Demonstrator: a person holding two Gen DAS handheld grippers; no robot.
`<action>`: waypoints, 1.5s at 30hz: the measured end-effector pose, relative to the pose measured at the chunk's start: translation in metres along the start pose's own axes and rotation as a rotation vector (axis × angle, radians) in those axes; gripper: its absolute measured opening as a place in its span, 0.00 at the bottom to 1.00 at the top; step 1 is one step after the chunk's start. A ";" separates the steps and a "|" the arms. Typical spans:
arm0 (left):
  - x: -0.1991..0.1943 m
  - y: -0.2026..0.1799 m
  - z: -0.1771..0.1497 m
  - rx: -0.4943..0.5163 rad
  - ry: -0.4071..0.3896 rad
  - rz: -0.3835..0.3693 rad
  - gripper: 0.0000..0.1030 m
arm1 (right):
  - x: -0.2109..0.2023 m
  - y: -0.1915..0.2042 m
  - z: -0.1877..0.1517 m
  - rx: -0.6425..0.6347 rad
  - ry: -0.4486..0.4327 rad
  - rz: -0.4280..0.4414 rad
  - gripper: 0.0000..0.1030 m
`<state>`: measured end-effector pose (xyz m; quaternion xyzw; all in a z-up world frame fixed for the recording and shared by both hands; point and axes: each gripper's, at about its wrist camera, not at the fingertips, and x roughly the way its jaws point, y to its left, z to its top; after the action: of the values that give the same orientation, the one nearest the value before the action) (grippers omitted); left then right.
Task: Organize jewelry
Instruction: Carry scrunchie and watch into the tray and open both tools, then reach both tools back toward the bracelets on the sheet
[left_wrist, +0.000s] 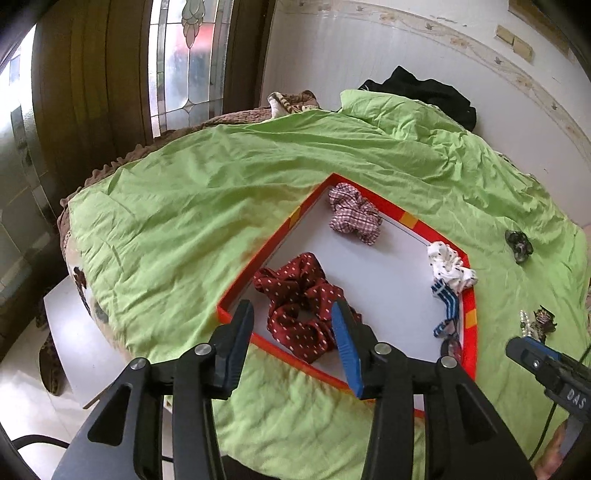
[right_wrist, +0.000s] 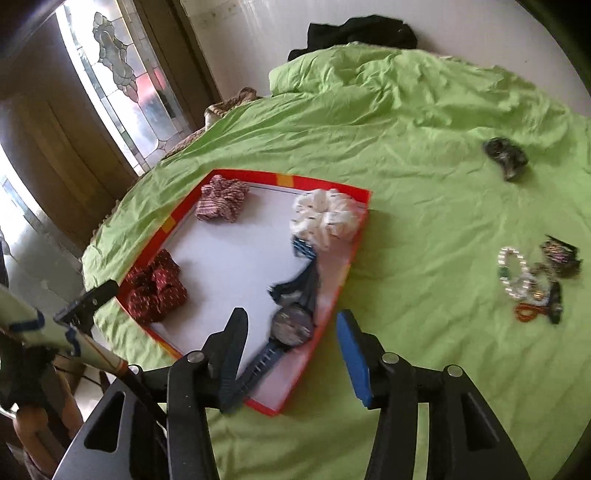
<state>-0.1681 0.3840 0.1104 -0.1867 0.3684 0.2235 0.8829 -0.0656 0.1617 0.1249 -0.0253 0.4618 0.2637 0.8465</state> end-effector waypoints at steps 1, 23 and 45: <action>-0.003 -0.002 -0.002 0.002 0.000 -0.001 0.41 | -0.004 -0.003 -0.004 -0.004 -0.005 -0.012 0.53; -0.049 -0.114 -0.048 0.251 0.002 -0.038 0.48 | -0.086 -0.145 -0.105 0.252 -0.061 -0.184 0.57; -0.018 -0.236 -0.095 0.455 0.180 -0.266 0.48 | -0.110 -0.256 -0.139 0.452 -0.096 -0.255 0.57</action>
<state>-0.1078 0.1358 0.0999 -0.0492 0.4583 -0.0003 0.8874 -0.1000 -0.1448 0.0810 0.1188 0.4613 0.0460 0.8781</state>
